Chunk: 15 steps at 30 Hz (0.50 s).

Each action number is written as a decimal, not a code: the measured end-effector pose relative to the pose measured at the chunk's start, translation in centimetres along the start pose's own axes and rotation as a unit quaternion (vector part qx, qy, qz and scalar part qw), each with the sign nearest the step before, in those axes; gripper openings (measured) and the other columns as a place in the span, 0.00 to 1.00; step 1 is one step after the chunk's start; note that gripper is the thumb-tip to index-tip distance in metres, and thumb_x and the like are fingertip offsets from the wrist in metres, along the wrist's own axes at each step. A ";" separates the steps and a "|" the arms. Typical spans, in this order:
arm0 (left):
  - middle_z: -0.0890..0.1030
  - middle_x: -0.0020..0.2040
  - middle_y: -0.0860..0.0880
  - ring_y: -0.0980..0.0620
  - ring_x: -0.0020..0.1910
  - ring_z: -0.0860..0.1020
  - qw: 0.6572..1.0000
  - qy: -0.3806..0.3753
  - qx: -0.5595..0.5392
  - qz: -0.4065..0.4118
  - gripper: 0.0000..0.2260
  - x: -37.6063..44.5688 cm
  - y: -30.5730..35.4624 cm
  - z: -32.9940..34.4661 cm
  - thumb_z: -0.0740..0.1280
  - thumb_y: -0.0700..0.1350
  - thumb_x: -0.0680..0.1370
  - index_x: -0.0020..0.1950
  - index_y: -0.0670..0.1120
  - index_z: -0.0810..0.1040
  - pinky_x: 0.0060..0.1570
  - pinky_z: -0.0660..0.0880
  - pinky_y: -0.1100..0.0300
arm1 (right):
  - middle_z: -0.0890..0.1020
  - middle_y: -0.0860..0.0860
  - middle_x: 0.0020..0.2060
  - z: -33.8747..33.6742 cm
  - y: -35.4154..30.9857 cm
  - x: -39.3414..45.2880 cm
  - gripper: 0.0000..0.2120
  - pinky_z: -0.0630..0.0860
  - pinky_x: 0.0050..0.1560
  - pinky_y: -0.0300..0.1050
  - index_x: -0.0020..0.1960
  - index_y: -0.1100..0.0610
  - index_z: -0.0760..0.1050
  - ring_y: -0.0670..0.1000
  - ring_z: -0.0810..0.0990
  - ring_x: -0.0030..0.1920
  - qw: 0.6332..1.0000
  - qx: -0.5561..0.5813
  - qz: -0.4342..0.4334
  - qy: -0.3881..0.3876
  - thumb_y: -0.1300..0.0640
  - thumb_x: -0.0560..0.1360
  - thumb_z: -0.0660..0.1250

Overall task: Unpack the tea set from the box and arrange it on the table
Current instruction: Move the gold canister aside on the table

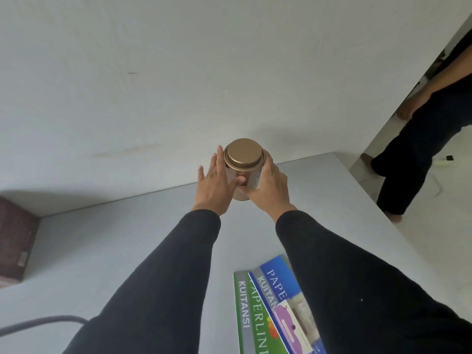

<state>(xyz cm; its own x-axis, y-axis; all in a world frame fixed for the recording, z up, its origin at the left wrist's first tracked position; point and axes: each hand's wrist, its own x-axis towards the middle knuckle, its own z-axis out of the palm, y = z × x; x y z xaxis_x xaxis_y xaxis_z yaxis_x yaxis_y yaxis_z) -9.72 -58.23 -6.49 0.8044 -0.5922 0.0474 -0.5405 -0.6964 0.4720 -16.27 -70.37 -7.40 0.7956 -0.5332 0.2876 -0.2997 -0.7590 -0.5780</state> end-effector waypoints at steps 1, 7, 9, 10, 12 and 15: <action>0.45 0.79 0.50 0.54 0.78 0.47 1.000 -0.003 0.004 -0.004 0.37 0.5 0.3 0.6 0.54 0.59 0.81 0.78 0.44 0.34 0.76 0.43 0.50 | 0.74 0.51 0.65 0.2 0.7 0.4 0.44 0.72 0.61 0.51 0.72 0.55 0.58 0.53 0.74 0.64 1.000 0.000 0.003 -0.005 0.44 0.65 0.75; 0.45 0.80 0.49 0.54 0.78 0.47 0.999 -0.013 0.008 -0.032 0.37 2.9 1.1 3.0 0.55 0.58 0.81 0.78 0.44 0.34 0.76 0.44 0.49 | 0.72 0.50 0.67 1.3 3.5 2.3 0.44 0.73 0.59 0.47 0.74 0.53 0.54 0.54 0.73 0.65 0.993 0.090 0.040 -0.065 0.51 0.66 0.76; 0.46 0.80 0.49 0.53 0.78 0.47 0.999 -0.011 0.003 -0.042 0.37 3.3 1.1 3.7 0.55 0.58 0.81 0.78 0.44 0.34 0.76 0.44 0.49 | 0.71 0.50 0.67 1.7 4.0 2.6 0.44 0.71 0.59 0.43 0.74 0.52 0.54 0.53 0.72 0.66 0.989 0.118 0.047 -0.072 0.53 0.66 0.76; 0.46 0.80 0.49 0.53 0.78 0.47 0.999 -0.011 0.002 -0.047 0.37 3.5 1.1 4.1 0.55 0.58 0.81 0.78 0.45 0.34 0.76 0.44 0.49 | 0.71 0.50 0.68 1.9 4.2 2.8 0.44 0.70 0.59 0.42 0.74 0.53 0.54 0.53 0.72 0.66 0.988 0.125 0.049 -0.076 0.54 0.67 0.76; 0.46 0.80 0.49 0.53 0.78 0.48 0.998 -0.014 0.001 -0.057 0.37 3.8 0.9 4.7 0.54 0.58 0.81 0.78 0.45 0.34 0.76 0.44 0.49 | 0.71 0.51 0.68 2.4 4.6 3.1 0.43 0.70 0.60 0.41 0.74 0.54 0.54 0.53 0.72 0.66 0.986 0.134 0.050 -0.084 0.55 0.67 0.76; 0.47 0.80 0.47 0.52 0.78 0.50 0.997 -0.019 0.001 -0.074 0.37 4.2 0.6 5.4 0.53 0.59 0.80 0.78 0.45 0.34 0.76 0.44 0.49 | 0.71 0.51 0.68 3.1 5.1 3.5 0.43 0.70 0.61 0.42 0.73 0.55 0.55 0.53 0.71 0.67 0.984 0.141 0.046 -0.096 0.56 0.67 0.76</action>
<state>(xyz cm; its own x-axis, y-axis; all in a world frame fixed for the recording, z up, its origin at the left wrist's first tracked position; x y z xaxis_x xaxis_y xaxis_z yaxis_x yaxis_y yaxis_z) -8.01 -63.28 -10.81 0.8657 -0.4973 -0.0563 -0.4168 -0.7786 0.4692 -13.39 -74.97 -11.71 0.8646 -0.4942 0.0908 -0.2381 -0.5621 -0.7920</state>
